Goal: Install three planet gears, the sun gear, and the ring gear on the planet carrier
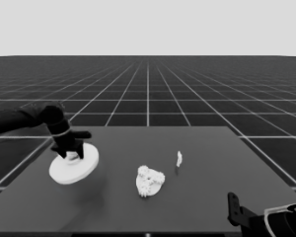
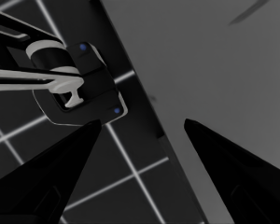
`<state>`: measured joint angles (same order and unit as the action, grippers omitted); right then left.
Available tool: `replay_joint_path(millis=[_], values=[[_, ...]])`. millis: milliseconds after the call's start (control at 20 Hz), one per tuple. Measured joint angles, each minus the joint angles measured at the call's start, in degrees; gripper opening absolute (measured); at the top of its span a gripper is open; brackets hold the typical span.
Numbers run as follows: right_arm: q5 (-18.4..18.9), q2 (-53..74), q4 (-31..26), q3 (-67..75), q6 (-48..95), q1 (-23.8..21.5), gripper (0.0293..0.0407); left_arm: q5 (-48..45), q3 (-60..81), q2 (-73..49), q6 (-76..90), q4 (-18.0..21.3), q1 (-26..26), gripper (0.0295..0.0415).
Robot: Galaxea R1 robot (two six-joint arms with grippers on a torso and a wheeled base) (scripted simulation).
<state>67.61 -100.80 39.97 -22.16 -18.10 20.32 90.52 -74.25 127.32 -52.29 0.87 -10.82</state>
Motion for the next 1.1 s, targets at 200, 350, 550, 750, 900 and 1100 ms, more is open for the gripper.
replay_joint_path(millis=[200, 350, 550, 750, 900, 1100], values=[[0.0, 0.0, 0.0, 0.0, 0.0, 0.0, 0.0385, 2.7, -2.3, 1.1, 0.8, 3.7, -5.1, 0.0348], [0.0, 0.0, 0.0, 0.0, 0.0, 0.0, 0.0385, 3.0, -2.6, 1.2, 0.9, 4.1, -5.6, 0.0348], [0.0, 0.0, 0.0, 0.0, 0.0, 0.0, 0.0385, -0.4, -7.1, 39.2, -33.2, 3.4, -3.5, 0.0348], [0.0, 0.0, 0.0, 0.0, 0.0, 0.0, 0.0385, -0.2, -16.3, 46.8, -30.8, 3.0, -3.2, 0.0348], [0.0, 0.0, 0.0, 0.0, 0.0, 0.0, 0.0385, -1.1, -16.8, 47.4, -30.9, -4.5, 3.2, 0.0348], [0.0, 0.0, 0.0, 0.0, 0.0, 0.0, 0.0385, -2.7, -21.1, 48.4, -28.0, -13.9, 14.1, 0.0348]])
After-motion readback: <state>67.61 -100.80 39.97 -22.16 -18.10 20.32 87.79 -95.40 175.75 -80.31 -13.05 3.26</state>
